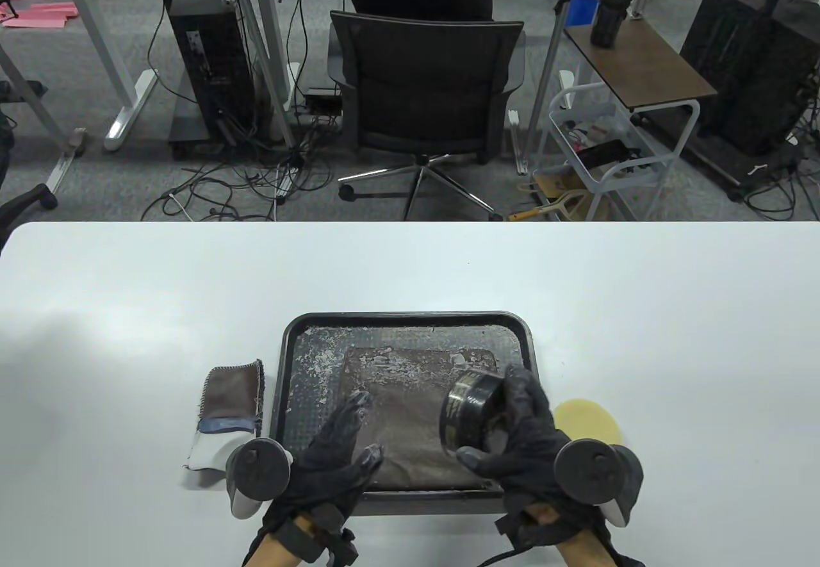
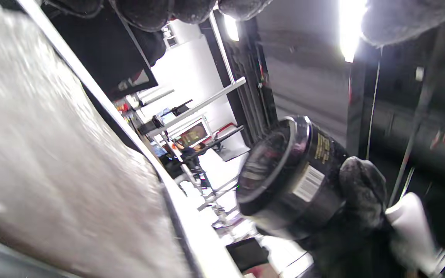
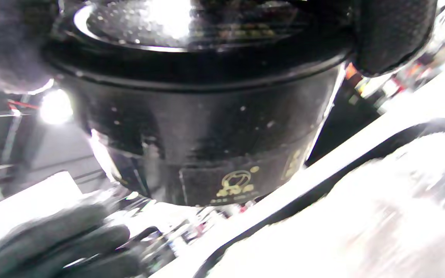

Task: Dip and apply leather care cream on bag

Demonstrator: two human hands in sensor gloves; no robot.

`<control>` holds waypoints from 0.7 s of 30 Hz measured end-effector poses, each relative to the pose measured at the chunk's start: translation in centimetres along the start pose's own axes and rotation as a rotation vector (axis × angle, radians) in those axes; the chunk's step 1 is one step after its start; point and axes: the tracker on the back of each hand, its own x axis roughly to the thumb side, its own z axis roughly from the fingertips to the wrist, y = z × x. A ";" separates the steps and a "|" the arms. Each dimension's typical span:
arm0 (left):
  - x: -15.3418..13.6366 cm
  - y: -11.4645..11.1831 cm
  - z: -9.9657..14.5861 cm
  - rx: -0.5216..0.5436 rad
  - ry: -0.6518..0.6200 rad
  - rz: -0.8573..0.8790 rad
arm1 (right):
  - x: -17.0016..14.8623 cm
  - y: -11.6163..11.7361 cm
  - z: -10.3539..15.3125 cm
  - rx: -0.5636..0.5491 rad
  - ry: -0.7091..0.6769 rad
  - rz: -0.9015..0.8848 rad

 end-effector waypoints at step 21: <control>0.3 1.1 -0.1 -0.120 0.014 -0.296 | -15.4 -9.1 1.6 -0.134 0.661 0.401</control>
